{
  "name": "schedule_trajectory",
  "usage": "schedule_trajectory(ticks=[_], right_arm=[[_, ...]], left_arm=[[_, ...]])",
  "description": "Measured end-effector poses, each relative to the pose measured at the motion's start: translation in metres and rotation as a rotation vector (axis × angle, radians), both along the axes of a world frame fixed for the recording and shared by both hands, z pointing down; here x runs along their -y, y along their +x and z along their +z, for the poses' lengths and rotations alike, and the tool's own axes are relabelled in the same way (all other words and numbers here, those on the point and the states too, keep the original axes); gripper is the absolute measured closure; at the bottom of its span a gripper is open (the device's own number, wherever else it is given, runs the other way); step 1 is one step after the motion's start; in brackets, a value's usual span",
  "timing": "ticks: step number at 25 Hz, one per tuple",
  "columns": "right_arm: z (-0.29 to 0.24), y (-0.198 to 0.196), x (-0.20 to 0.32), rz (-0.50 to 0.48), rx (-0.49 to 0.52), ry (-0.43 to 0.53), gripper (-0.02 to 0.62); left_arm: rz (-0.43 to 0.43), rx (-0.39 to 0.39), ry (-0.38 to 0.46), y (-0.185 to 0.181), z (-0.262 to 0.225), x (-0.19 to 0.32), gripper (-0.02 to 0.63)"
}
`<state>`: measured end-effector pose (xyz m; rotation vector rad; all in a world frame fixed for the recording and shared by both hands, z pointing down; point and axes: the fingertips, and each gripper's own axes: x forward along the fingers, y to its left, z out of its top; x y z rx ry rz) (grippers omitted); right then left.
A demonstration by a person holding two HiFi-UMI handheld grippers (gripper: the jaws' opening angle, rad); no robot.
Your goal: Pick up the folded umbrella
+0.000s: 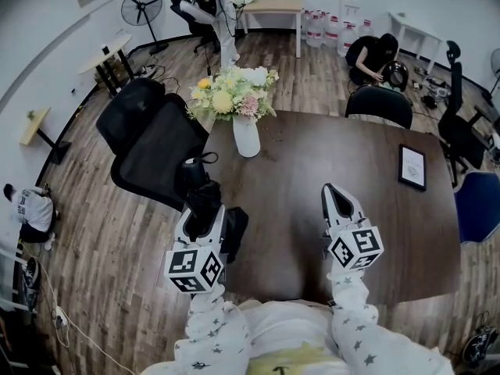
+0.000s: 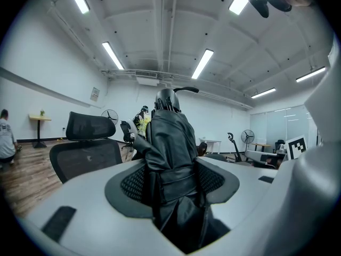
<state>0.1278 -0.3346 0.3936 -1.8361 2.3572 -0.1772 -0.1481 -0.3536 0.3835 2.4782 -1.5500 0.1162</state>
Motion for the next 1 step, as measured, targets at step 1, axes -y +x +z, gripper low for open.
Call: schedule_trajectory(ticks=[1], right_arm=[[-0.0002, -0.0002, 0.0002, 0.001, 0.001, 0.002, 0.574]], left_arm=[[0.000, 0.003, 0.001, -0.0003, -0.0001, 0.0006, 0.354]])
